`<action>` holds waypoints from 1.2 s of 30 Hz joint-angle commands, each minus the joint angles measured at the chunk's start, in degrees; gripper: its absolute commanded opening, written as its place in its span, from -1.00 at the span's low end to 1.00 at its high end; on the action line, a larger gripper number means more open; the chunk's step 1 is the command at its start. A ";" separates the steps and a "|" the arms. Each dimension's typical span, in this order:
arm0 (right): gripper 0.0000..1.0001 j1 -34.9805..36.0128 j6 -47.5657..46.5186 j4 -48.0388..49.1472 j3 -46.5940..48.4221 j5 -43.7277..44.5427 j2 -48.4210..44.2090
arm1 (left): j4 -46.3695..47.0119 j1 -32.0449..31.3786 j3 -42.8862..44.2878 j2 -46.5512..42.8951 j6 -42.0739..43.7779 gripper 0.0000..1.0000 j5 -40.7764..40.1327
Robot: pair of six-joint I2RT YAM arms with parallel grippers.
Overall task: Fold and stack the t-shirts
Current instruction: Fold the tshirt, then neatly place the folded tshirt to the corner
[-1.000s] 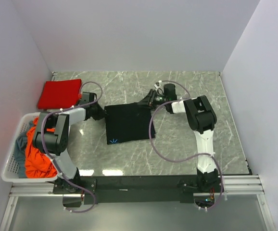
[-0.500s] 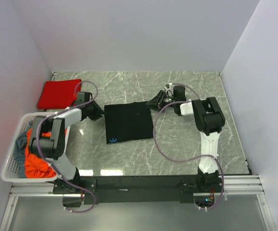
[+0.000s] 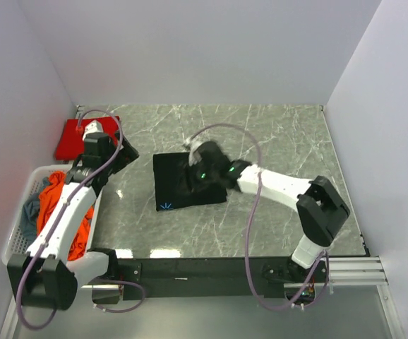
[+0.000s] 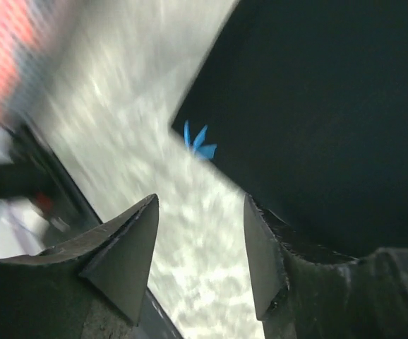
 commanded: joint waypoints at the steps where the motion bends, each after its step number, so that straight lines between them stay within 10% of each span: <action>1: 0.18 7.93 -7.97 -11.70 2.51 17.06 0.05 | -6.40 0.20 -2.60 -4.14 4.43 0.99 -5.47; 12: 0.17 23.85 -12.89 -17.07 19.29 29.29 15.34 | -4.29 0.55 -7.97 -5.83 4.70 0.99 -3.88; 30: 0.04 27.46 -16.50 -19.88 31.52 40.72 32.39 | -4.56 3.80 -7.35 -0.11 4.52 0.99 -0.63; 36: -0.32 27.46 -15.01 -20.41 29.85 44.06 34.16 | -4.03 3.89 -7.53 1.64 4.61 0.99 2.09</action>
